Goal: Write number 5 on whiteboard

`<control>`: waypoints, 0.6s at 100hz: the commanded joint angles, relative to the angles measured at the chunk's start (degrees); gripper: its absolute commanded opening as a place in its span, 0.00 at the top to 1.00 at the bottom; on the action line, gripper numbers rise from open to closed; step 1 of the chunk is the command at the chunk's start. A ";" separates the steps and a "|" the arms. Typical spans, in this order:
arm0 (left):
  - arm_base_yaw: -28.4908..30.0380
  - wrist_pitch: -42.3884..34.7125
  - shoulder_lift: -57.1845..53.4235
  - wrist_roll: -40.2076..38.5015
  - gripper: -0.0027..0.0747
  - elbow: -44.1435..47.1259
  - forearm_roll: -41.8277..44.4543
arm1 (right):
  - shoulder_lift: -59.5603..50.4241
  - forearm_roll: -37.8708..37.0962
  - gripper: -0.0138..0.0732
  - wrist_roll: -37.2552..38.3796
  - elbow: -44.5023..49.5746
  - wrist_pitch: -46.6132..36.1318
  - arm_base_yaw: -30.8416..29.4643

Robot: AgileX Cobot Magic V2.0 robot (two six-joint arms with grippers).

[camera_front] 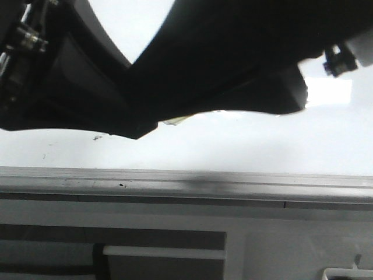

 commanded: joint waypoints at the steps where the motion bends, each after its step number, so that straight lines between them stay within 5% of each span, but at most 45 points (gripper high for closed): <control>1: -0.53 -3.76 -1.20 0.00 0.99 -1.90 -0.11 | -0.48 0.66 0.50 -0.56 -2.05 -3.95 0.04; 25: -0.53 -3.76 -1.20 0.00 0.99 -1.90 -0.11 | -0.48 0.66 0.89 -0.56 -2.14 -3.32 0.04; 42: -0.53 -4.24 -1.20 -0.13 0.99 -1.90 -0.78 | -0.48 0.66 0.92 -0.56 -2.14 -3.34 0.04; 52: -0.53 -4.96 -1.34 -1.02 0.86 -1.90 -2.22 | -0.48 0.66 0.92 -0.56 -2.14 -3.34 0.04; 60: -0.43 -5.09 -1.68 -3.36 0.65 -1.90 -3.83 | -0.48 0.66 0.92 -0.56 -2.14 -3.34 0.04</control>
